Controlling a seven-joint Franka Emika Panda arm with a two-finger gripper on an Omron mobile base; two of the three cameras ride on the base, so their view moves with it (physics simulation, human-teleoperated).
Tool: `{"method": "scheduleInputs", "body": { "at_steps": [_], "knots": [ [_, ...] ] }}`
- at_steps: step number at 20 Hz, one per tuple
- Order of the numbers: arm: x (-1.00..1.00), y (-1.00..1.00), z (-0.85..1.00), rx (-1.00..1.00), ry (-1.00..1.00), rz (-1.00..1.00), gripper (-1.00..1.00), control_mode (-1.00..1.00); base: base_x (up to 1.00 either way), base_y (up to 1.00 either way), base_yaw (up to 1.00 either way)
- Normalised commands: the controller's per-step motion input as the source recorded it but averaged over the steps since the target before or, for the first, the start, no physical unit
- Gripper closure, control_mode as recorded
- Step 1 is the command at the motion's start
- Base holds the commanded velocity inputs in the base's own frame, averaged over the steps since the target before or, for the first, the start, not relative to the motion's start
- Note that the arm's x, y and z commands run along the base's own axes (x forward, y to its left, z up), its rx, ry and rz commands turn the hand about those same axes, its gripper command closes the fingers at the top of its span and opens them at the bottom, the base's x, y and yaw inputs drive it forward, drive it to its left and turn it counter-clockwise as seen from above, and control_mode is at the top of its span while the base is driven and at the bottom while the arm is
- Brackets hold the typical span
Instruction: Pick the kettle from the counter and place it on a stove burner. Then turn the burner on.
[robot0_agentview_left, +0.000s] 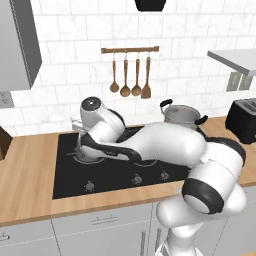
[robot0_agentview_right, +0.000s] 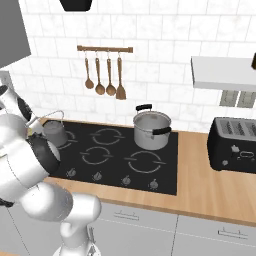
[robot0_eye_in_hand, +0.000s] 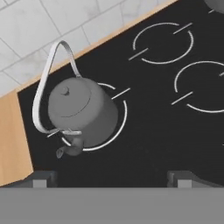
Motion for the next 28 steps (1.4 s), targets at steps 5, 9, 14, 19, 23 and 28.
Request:
{"method": "scheduleInputs", "body": {
  "at_steps": [5, 9, 14, 19, 23, 28],
  "knots": [
    [-0.75, 0.00, 0.00, 0.04, 0.11, 0.08, -1.00, -1.00, 0.00, 0.00, 0.00],
    [-0.53, -0.03, 0.00, 0.01, 0.09, 0.14, -1.00, -1.00, 0.00, 0.00, 0.00],
    [-0.25, -0.06, 0.00, 0.00, 0.13, 0.22, -1.00, -1.00, 0.00, 0.00, 0.00],
    [-0.12, 0.00, -0.05, -0.08, 0.17, 0.25, -1.00, -1.00, 0.00, 0.00, 0.00],
    [-0.06, 0.00, -0.12, -0.10, 0.22, 0.16, -1.00, -1.00, 0.00, 0.00, 0.00],
    [0.00, 0.12, -0.14, -0.06, 0.17, 0.02, -1.00, -1.00, 0.00, 0.00, 0.00]
  ]
}}
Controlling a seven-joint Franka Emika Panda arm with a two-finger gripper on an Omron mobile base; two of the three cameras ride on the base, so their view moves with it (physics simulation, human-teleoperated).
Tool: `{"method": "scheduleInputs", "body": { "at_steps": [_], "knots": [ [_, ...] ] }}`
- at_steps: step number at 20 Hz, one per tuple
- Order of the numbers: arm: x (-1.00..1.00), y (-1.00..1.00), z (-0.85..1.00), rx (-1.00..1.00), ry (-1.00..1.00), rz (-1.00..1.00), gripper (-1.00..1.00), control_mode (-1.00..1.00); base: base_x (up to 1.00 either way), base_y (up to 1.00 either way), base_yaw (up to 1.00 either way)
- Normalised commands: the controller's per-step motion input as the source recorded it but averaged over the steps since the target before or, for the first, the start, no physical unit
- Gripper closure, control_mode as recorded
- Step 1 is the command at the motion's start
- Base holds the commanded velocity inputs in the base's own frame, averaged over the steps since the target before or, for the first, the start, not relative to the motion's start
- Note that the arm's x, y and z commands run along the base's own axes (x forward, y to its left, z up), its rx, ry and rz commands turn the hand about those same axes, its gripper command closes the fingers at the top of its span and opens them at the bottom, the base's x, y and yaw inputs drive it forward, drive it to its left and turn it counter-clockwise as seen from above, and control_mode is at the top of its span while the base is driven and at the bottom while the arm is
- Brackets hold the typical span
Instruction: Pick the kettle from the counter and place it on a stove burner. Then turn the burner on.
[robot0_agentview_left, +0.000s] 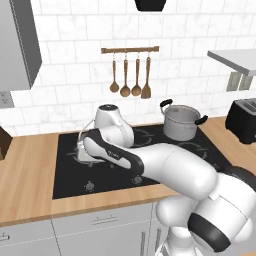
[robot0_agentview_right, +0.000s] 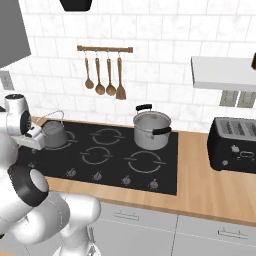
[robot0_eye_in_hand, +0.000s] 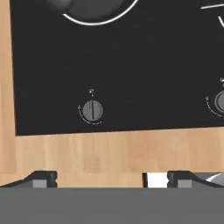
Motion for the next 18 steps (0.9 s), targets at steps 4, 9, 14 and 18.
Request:
{"method": "scheduleInputs", "body": {
  "at_steps": [4, 9, 14, 18],
  "knots": [
    [0.00, 0.13, -0.23, -0.03, 0.04, 0.00, -1.00, -1.00, 0.00, 0.00, 0.00],
    [0.00, 0.08, -0.42, -0.04, 0.02, -0.02, -1.00, -1.00, 0.00, 0.00, 0.00],
    [0.00, 0.01, -0.47, -0.06, 0.01, -0.02, -1.00, -1.00, 0.00, 0.00, 0.00],
    [0.11, 0.11, -0.37, -0.03, 0.05, -0.01, -1.00, -1.00, 0.00, 0.00, 0.00]
  ]
}}
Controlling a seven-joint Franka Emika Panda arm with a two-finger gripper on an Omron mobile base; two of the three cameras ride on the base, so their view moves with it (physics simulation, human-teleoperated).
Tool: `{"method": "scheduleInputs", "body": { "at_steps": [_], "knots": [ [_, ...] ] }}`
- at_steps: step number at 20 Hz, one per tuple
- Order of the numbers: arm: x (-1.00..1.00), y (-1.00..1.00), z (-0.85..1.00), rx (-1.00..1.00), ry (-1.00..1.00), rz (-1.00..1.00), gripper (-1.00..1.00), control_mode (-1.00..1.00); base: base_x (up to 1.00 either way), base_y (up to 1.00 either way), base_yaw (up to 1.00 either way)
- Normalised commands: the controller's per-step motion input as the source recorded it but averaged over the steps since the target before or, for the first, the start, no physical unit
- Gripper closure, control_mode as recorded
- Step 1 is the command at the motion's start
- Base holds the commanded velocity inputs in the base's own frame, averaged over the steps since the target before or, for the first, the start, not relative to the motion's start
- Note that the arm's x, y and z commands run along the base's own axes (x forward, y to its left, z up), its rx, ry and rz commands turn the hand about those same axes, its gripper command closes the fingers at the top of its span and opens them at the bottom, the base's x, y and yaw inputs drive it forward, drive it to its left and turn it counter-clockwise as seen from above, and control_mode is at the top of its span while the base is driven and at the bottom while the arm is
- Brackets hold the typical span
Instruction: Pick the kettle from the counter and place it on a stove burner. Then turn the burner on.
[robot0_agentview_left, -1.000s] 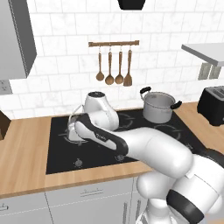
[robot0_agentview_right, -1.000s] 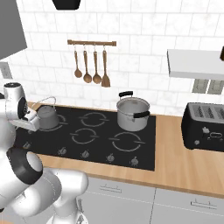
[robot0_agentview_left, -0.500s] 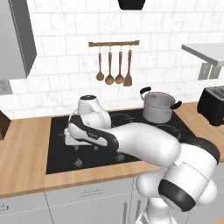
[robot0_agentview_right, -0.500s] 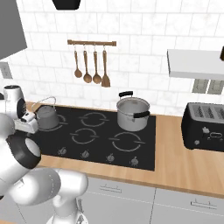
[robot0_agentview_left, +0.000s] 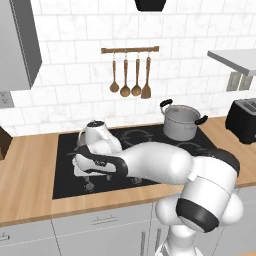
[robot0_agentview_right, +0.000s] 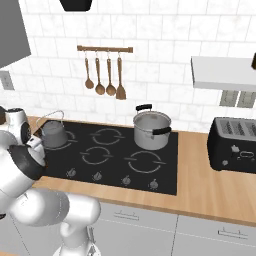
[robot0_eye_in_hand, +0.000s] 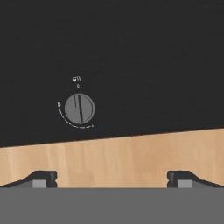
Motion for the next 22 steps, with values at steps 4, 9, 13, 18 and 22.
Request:
{"method": "scheduleInputs", "body": {
  "at_steps": [4, 9, 13, 18, 22],
  "knots": [
    [0.14, 0.13, -0.29, 0.00, 0.05, -0.01, -1.00, -1.00, 0.00, 0.00, 0.00],
    [0.16, 0.14, -0.30, 0.00, 0.05, -0.01, -1.00, -1.00, 0.00, 0.00, 0.00],
    [0.24, 0.21, -0.24, -0.01, 0.03, -0.04, -1.00, -1.00, 0.00, 0.00, 0.00],
    [0.30, 0.20, -0.18, -0.01, 0.02, -0.06, -1.00, -1.00, 0.00, 0.00, 0.00],
    [0.23, 0.09, -0.21, -0.02, 0.00, -0.07, -1.00, -1.00, 0.00, 0.00, 0.00]
  ]
}}
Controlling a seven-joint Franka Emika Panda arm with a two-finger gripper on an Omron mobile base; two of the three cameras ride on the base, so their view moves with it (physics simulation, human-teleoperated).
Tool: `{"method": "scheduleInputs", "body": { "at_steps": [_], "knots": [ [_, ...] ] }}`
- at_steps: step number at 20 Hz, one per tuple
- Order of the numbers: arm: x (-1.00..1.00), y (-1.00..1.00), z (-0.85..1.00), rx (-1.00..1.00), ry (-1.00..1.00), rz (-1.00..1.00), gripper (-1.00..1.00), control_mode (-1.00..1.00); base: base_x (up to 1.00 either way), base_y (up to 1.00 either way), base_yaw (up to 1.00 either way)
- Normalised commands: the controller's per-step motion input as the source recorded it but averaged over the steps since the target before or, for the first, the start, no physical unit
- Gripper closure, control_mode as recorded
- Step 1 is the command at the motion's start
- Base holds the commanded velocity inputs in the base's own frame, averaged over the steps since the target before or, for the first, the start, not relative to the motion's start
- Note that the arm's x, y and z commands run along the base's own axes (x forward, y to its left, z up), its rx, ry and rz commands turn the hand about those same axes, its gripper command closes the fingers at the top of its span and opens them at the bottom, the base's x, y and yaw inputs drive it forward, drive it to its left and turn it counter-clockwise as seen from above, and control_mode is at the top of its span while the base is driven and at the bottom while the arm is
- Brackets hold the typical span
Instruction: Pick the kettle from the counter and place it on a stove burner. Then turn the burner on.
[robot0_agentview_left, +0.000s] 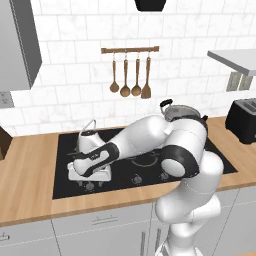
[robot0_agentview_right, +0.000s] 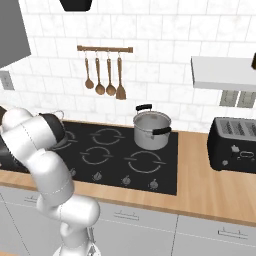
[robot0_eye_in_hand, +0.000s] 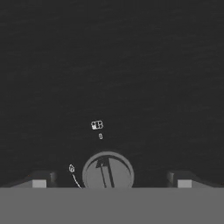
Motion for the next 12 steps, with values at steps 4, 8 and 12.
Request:
{"method": "scheduleInputs", "body": {
  "at_steps": [4, 8, 12],
  "knots": [
    [0.11, 0.03, -0.25, -0.02, 0.00, -0.07, -1.00, -1.00, 0.00, 0.00, 0.00],
    [0.00, 0.00, -0.25, 0.00, 0.02, -0.08, -1.00, -1.00, 0.00, 0.00, 0.00],
    [-0.01, 0.00, -0.20, 0.00, 0.03, -0.07, -1.00, -1.00, 0.00, 0.00, 0.00]
  ]
}}
